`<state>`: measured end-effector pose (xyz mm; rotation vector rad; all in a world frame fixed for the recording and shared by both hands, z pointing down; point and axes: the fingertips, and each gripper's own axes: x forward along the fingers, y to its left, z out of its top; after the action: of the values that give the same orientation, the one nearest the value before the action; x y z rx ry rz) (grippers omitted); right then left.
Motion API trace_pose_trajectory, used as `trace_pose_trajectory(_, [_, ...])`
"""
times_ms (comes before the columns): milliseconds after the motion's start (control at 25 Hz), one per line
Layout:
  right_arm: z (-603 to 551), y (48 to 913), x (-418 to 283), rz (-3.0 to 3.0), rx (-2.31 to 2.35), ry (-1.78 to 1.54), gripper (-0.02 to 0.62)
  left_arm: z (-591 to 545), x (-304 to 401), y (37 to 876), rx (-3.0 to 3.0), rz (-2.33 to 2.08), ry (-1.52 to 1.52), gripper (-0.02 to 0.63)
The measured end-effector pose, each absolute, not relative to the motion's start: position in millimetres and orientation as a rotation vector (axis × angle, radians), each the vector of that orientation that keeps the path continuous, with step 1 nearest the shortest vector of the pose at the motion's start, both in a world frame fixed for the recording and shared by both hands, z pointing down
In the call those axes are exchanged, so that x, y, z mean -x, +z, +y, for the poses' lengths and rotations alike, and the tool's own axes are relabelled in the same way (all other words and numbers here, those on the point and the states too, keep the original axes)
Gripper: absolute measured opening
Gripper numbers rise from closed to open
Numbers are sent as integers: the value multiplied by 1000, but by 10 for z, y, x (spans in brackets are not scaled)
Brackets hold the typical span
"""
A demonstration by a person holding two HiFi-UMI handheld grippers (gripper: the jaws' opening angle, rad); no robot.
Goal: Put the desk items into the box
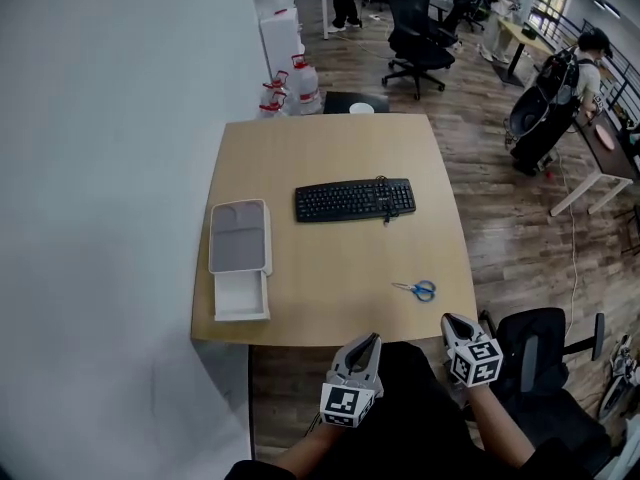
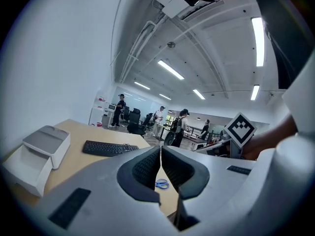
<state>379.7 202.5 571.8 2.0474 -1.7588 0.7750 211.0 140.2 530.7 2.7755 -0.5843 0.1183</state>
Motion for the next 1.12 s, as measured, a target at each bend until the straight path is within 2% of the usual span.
trace_pose_trajectory(160, [1889, 5916, -3892, -1780, -1959, 784, 61, 1370, -2112, 5341, -2755, -595, 137, 21])
trace_pose_trajectory(200, [1851, 5956, -3915, -1794, -1937, 789, 69, 1361, -2134, 5335, -2756, -595, 138, 21])
trace_pose_trajectory(240, [1803, 5987, -3940, -1804, -1914, 784, 107, 1341, -2155, 5323, -2756, -598, 137, 21])
trace_pose_trajectory(360, [1650, 6138, -4038, -1809, -1826, 744, 118, 1240, -2201, 5296, -2740, -627, 137, 21])
trace_pose_trajectory(680, [1430, 6995, -4401, -1775, -1540, 806, 158, 776, -2437, 5374, -2693, -759, 185, 21])
trace_pose_trajectory(1120, [1362, 8010, -4557, -1762, -1168, 811, 212, 495, -2852, 5625, -2617, -858, 309, 21])
